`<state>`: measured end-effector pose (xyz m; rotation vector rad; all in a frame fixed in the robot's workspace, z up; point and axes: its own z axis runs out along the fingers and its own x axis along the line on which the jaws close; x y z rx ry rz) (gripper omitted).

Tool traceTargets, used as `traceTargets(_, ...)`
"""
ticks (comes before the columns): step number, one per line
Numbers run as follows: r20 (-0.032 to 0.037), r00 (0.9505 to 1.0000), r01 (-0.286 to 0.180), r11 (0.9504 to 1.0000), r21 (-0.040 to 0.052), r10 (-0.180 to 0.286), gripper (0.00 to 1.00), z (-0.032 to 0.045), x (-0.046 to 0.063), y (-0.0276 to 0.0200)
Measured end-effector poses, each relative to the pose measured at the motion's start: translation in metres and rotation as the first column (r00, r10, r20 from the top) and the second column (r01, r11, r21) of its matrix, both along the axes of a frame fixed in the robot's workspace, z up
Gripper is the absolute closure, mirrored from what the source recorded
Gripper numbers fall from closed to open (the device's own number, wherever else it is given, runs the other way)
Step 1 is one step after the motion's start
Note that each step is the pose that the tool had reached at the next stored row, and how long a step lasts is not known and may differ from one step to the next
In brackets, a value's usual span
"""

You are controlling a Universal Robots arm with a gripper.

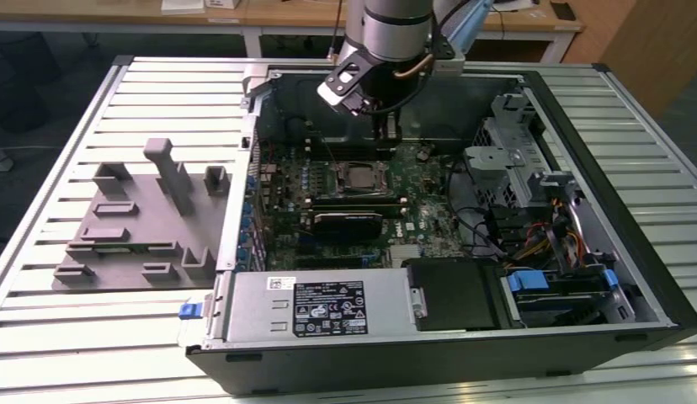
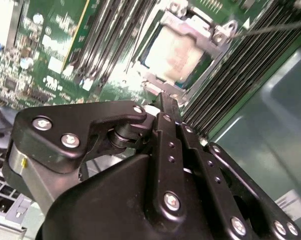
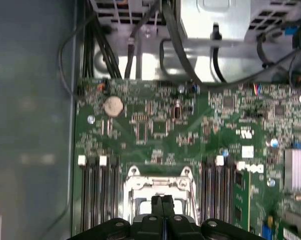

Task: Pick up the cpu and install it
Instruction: 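Close the cpu cover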

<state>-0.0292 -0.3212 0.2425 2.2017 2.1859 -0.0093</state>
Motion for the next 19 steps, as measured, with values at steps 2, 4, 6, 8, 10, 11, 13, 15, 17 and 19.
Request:
traceTargets(2, 0.0002, 1.0, 0.0, 1.0, 0.0, 0.0, 0.89, 0.0, -0.004, 0.0)
traceTargets(4, 0.0002, 1.0, 0.0, 1.0, 0.0, 0.0, 0.89, 0.0, -0.007, 0.0)
traceTargets(6, 0.0002, 1.0, 0.0, 1.0, 0.0, 0.0, 0.89, -0.0003, -0.01, 0.0)
traceTargets(8, 0.0002, 1.0, 0.0, 1.0, 0.0, 0.0, 0.89, -0.0016, -0.011, 0.0)
traceTargets(10, 0.0002, 1.0, 0.0, 1.0, 0.0, 0.0, 0.89, -0.003, -0.012, 0.0)
traceTargets(11, 0.0002, 1.0, 0.0, 1.0, 0.0, 0.0, 0.89, -0.0038, -0.012, 0.0)
traceTargets(13, 0.0002, 1.0, 0.0, 1.0, 0.0, 0.0, 0.89, -0.0055, -0.014, -0.0001)
traceTargets(15, 0.0003, 1.0, 0.0, 1.0, 0.0001, 0.0, 0.89, -0.0073, -0.015, -0.0004)
traceTargets(17, 0.0001, 1.0, 0.0, 1.0, -0.0001, 0.0, 0.89, -0.0088, -0.017, -0.0012)
traceTargets(19, 0.0002, 1.0, 0.0, 1.0, -0.0001, 0.0, 0.89, -0.0103, -0.018, -0.0024)
